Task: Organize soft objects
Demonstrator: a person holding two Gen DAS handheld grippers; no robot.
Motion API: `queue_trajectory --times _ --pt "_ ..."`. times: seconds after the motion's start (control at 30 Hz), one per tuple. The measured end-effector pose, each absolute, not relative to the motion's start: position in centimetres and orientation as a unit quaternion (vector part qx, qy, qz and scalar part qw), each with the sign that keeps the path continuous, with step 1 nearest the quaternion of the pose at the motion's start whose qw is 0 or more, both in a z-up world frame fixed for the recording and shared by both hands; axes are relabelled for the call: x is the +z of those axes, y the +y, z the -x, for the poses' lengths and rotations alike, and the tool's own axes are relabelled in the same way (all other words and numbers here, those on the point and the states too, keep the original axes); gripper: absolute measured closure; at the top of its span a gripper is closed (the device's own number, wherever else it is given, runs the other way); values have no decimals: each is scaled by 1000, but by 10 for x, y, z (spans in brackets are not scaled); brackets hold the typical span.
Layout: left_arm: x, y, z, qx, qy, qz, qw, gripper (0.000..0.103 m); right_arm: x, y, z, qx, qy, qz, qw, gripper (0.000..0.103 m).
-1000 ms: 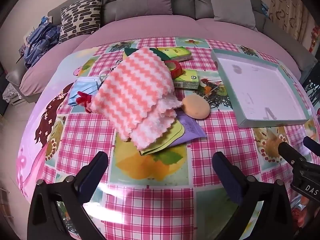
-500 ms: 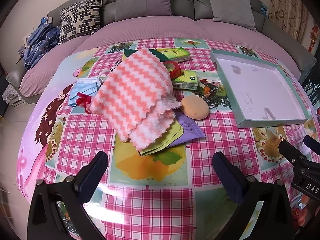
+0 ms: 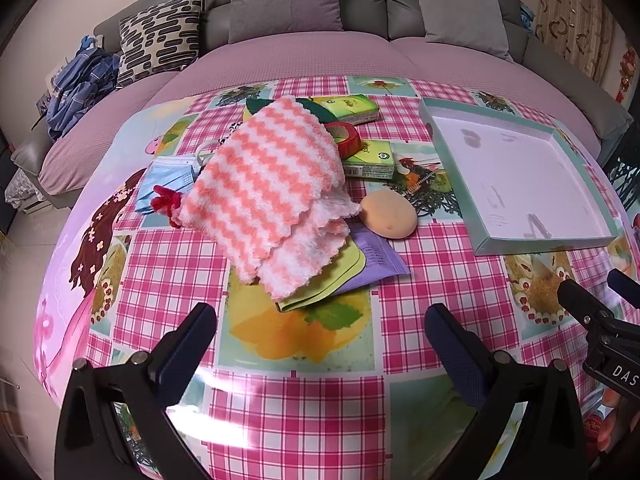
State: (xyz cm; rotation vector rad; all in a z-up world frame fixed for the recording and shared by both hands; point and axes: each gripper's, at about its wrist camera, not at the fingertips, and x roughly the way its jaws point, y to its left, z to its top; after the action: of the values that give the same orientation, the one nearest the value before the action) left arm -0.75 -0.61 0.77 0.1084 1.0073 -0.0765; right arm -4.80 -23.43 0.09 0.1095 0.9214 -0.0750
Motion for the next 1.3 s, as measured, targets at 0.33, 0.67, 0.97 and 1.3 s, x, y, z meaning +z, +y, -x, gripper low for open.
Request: queue_trajectory --times 0.33,0.67,0.97,1.3 --pt "7 -6 8 -37 482 -52 874 0 1 -234 48 -36 444 -53 894 0" --pt "8 -6 7 -37 482 -52 874 0 1 -235 48 -36 444 -52 894 0" --pt "8 -6 7 -37 481 -51 874 0 2 -235 48 -36 444 -52 894 0" --pt "8 -2 7 -38 484 -44 873 0 1 -234 48 -36 447 -49 893 0"
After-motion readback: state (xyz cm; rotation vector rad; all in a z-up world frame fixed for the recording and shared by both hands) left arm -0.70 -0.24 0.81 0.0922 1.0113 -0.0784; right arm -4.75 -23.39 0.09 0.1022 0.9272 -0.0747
